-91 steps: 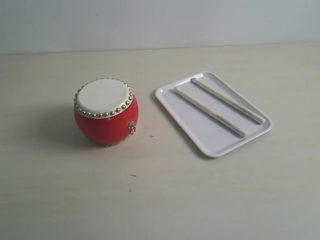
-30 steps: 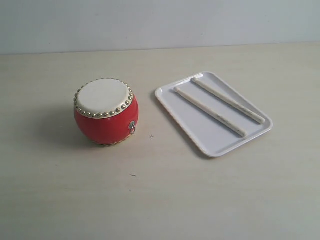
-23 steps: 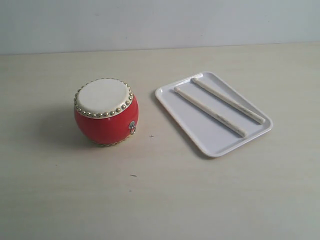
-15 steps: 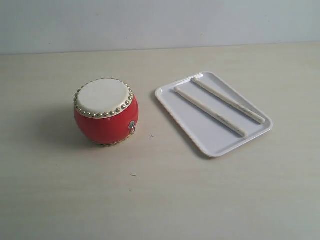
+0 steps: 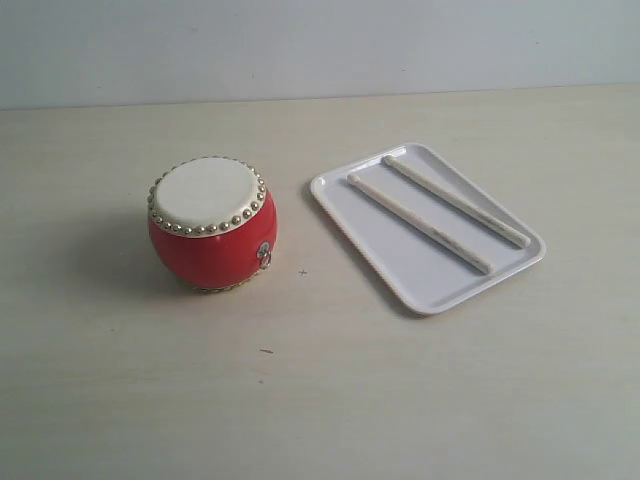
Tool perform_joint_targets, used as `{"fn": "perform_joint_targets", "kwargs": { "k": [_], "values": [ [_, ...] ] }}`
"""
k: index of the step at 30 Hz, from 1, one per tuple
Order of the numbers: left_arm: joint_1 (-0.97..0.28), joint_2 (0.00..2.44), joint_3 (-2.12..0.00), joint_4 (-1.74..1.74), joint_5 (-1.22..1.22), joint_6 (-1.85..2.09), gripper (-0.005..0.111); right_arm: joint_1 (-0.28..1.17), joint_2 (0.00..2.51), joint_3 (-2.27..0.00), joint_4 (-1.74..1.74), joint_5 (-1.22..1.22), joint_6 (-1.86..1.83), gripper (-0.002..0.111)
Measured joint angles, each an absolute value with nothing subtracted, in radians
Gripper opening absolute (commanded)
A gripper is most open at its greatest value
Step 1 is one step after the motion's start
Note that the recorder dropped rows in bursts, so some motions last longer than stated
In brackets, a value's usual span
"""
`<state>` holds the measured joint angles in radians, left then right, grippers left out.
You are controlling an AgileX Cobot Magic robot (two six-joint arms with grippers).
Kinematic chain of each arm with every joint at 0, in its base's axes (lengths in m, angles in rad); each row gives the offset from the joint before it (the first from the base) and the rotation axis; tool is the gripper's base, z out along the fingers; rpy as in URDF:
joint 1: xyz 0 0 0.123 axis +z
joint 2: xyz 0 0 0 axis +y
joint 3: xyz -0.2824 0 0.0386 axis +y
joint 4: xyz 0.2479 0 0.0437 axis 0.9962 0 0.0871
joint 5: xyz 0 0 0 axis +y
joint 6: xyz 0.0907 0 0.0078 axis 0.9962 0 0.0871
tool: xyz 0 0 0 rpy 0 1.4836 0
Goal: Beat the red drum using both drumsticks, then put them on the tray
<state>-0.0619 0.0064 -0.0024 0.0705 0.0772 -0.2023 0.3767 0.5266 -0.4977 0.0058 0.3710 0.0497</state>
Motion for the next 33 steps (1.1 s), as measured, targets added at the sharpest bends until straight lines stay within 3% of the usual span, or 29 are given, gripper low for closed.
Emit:
{"fn": "perform_joint_targets", "kwargs": {
  "k": [9, 18, 28, 33],
  "values": [
    [-0.062, 0.006, -0.002, 0.07, 0.077, -0.202, 0.0, 0.194, 0.462, -0.498, 0.006, 0.371, 0.05, 0.0],
    [-0.062, 0.006, -0.002, 0.07, 0.077, -0.202, 0.0, 0.167, 0.299, -0.483, -0.069, 0.32, 0.0, 0.0],
    [-0.062, 0.006, -0.002, 0.07, 0.077, -0.202, 0.0, 0.139, 0.088, -0.165, -0.007, -0.117, -0.007, 0.0],
    [-0.062, 0.006, -0.002, 0.07, 0.077, -0.202, 0.0, 0.057, 0.009, -0.024, 0.029, -0.135, 0.0, 0.0]
  ]
}}
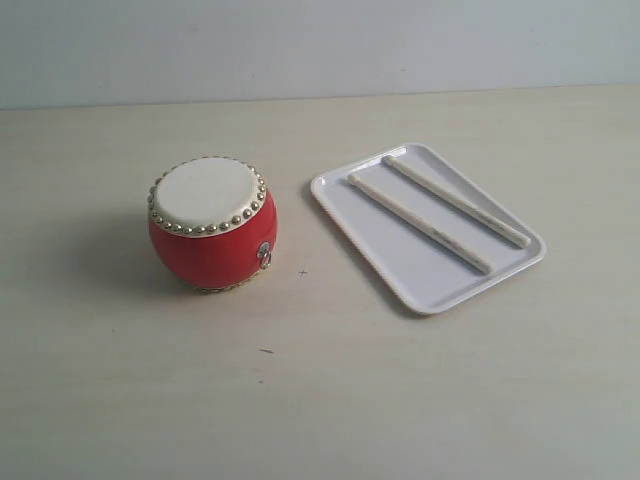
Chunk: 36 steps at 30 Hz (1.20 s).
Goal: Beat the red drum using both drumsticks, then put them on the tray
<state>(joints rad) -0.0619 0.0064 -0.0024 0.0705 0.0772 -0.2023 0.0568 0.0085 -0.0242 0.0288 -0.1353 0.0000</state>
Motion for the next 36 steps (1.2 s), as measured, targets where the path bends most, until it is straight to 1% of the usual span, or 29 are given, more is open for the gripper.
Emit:
{"fn": "perform_joint_targets", "kwargs": {
  "k": [4, 8, 12, 36],
  "values": [
    [-0.062, 0.006, -0.002, 0.07, 0.077, -0.202, 0.0, 0.042, 0.006, -0.006, 0.145, -0.033, 0.0, 0.0],
    [-0.062, 0.006, -0.002, 0.07, 0.077, -0.202, 0.0, 0.042, 0.006, -0.006, 0.161, -0.014, 0.01, 0.0],
    [-0.062, 0.006, -0.002, 0.07, 0.077, -0.202, 0.0, 0.042, 0.006, -0.006, 0.177, 0.015, 0.103, 0.0],
    [-0.062, 0.006, -0.002, 0.07, 0.077, -0.202, 0.0, 0.042, 0.006, -0.006, 0.155, 0.034, 0.143, 0.0]
  ]
}}
